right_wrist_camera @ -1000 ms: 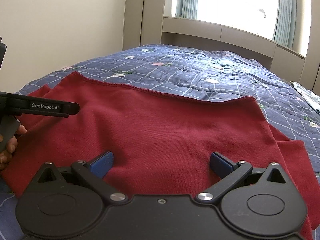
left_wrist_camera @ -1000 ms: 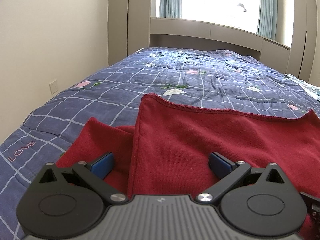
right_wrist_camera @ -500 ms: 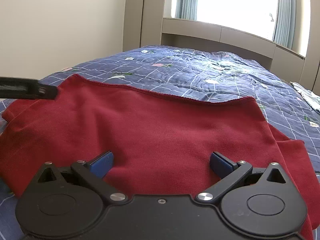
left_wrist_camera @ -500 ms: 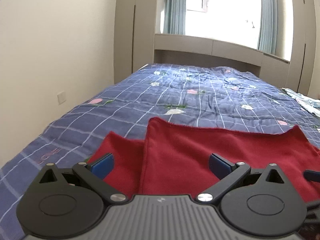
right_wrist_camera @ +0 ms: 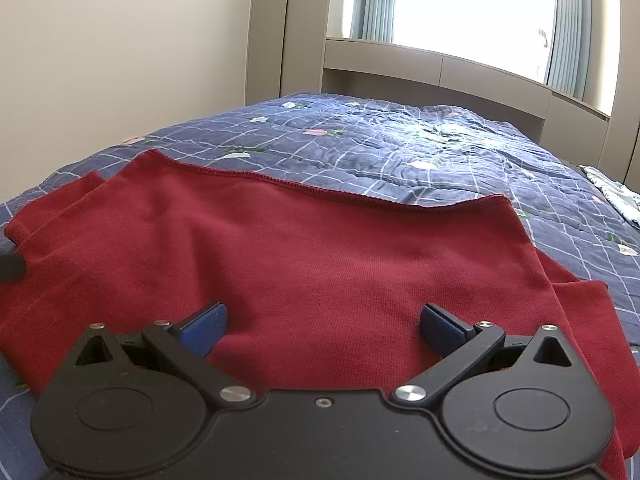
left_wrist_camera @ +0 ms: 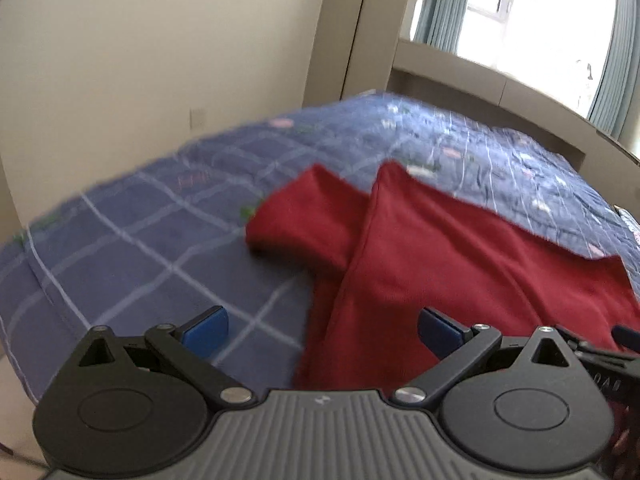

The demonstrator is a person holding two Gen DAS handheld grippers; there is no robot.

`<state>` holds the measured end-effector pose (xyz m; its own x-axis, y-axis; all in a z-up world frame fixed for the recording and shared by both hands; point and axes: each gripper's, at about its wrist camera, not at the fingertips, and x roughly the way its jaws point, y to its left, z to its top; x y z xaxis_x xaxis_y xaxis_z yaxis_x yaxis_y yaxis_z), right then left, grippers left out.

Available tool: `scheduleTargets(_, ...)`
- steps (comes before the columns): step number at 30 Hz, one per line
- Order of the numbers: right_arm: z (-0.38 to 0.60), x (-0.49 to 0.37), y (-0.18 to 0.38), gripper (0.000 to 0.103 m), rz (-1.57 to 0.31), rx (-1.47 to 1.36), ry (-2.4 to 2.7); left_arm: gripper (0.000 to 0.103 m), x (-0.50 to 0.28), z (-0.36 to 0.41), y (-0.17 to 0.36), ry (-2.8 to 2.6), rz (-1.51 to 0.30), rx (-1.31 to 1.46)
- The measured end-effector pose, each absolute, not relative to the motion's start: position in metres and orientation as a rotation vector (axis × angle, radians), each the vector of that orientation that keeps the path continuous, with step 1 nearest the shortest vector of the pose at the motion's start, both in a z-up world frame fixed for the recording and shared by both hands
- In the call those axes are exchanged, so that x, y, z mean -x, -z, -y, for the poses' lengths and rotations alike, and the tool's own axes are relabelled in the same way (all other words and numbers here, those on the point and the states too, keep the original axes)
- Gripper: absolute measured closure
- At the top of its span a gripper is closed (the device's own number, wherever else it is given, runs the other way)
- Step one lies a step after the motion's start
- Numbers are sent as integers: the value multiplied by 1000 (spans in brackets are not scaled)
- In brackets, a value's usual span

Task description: Fold small clothes

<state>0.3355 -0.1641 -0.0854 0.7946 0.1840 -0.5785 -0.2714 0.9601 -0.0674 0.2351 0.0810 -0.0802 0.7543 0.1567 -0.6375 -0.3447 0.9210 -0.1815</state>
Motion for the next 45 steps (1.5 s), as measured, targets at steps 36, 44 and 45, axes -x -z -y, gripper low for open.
scheduleTargets(36,165,-335,85,1,-602,152,-245,17,-258,-79,77,-77,-736,377)
scheduleTargets(44,165,-335,85,1,-601,146,-247,20,-272,-88,77,-94,-779,407)
scheduleTargets(45,165,-335,85,0,-601,146,-246,19,-274,-91,77,-98,-781,422)
